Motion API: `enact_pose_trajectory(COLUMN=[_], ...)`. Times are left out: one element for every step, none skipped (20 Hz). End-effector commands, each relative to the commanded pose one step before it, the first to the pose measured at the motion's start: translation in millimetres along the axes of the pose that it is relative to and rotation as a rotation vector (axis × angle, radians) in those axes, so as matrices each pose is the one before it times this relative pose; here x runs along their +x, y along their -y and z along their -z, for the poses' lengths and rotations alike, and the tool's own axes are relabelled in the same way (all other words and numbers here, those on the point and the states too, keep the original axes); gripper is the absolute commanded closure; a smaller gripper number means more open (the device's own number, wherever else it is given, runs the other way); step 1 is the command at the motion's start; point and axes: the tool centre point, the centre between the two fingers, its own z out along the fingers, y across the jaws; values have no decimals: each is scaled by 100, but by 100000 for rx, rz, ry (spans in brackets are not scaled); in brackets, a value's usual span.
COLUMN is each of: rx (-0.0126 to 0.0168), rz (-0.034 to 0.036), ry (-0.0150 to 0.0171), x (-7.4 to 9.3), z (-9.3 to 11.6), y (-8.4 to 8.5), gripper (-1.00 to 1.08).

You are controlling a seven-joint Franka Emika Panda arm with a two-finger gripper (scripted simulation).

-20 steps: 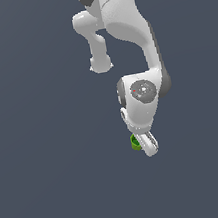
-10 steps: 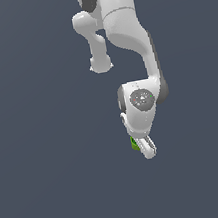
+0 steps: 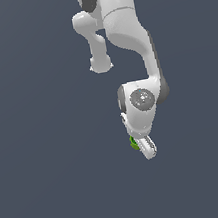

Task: Pick up the object and move it to a goal position.

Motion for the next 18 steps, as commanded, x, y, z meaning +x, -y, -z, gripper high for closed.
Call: enact_pose_trajectory(rx=[-124, 0, 0, 0, 0, 0, 0, 0, 0, 0, 0, -27, 0, 0, 0, 0, 0, 0], rz=[-27, 0, 0, 0, 0, 0, 0, 0, 0, 0, 0, -7, 0, 0, 0, 0, 0, 0], ry=[1, 0, 0, 0, 0, 0, 0, 0, 0, 0, 0, 63, 0, 0, 0, 0, 0, 0], x=[16, 38, 115, 193, 273, 356, 443, 533, 625, 716, 800, 884, 940, 981, 976, 974, 975, 973], z=[-54, 30, 89, 149, 211, 275, 342, 412, 483, 554, 619, 650, 729, 761, 757, 756, 757, 755], y=[-65, -9, -26, -44, -61, -80, -99, -118, -138, -157, -175, -190, -204, -211, -208, -206, -204, -201], gripper=[108, 108, 108, 108, 108, 108, 108, 108, 108, 108, 108, 108, 108, 108, 108, 108, 108, 108])
